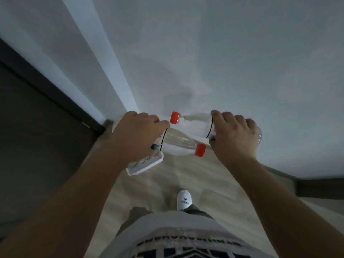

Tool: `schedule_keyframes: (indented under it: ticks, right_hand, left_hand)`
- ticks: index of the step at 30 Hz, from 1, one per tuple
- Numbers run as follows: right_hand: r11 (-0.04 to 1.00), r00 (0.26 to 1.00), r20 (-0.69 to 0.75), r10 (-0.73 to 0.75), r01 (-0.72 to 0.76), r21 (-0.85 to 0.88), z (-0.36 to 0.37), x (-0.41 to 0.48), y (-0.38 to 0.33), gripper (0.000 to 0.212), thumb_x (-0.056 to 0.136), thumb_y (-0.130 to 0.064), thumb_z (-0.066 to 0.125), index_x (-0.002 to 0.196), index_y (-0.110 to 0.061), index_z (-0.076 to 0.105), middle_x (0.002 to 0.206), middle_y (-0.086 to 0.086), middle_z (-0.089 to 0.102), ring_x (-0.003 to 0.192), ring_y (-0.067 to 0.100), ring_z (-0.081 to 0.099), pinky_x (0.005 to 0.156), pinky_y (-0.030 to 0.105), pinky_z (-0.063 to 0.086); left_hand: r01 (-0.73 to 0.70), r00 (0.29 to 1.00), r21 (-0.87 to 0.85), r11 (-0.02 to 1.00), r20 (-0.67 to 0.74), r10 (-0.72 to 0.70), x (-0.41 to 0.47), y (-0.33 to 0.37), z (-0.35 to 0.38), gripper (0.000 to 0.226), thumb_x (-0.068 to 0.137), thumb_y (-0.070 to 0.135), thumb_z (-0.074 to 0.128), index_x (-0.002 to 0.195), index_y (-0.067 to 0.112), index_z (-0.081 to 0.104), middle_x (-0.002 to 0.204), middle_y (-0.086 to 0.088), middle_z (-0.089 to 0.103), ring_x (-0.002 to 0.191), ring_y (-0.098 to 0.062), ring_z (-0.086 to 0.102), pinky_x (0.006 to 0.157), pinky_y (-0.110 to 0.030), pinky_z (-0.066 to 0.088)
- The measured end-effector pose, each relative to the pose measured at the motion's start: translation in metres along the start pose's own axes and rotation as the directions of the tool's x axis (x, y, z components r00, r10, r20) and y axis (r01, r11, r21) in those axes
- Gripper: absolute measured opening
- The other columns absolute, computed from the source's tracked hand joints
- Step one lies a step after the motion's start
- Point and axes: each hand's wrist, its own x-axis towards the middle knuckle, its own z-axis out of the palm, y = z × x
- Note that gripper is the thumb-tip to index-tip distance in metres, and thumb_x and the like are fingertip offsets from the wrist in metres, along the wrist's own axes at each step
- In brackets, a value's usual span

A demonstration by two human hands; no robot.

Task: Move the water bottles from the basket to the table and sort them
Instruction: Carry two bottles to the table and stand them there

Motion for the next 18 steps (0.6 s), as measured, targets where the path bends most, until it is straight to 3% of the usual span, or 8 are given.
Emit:
schedule_keyframes:
  ticks: [10, 18]
  right_hand:
    - [0.941, 0.941, -0.099, 0.323, -0.330, -0.067, -0.037, -0.038, 0.060, 0.058, 0.062, -0.012, 0.077, 0.117, -0.016, 0.062, 0.087, 0.003, 0.063, 0.076, 0.035, 0.060, 0.079, 0.045, 0.045]
    - [0.746, 0.757, -0.098, 0.645, -0.653, -0.133, -0.057, -0.087, 0.056, 0.055, 0.071, -0.020, 0.076, 0.123, -0.022, 0.057, 0.098, 0.000, 0.067, 0.087, 0.033, 0.063, 0.085, 0.045, 0.045]
  left_hand:
    - [-0.277, 0.954, 0.084, 0.957, -0.091, 0.284, 0.065, 0.046, -0.046, 0.065, 0.070, 0.027, 0.078, 0.130, 0.035, 0.055, 0.100, 0.009, 0.066, 0.089, -0.019, 0.062, 0.082, -0.039, 0.048]
    - [-0.584, 0.774, 0.167, 0.794, -0.178, 0.607, 0.112, 0.067, -0.048, 0.062, 0.073, 0.023, 0.083, 0.126, 0.037, 0.054, 0.095, 0.012, 0.064, 0.085, -0.016, 0.061, 0.080, -0.037, 0.047]
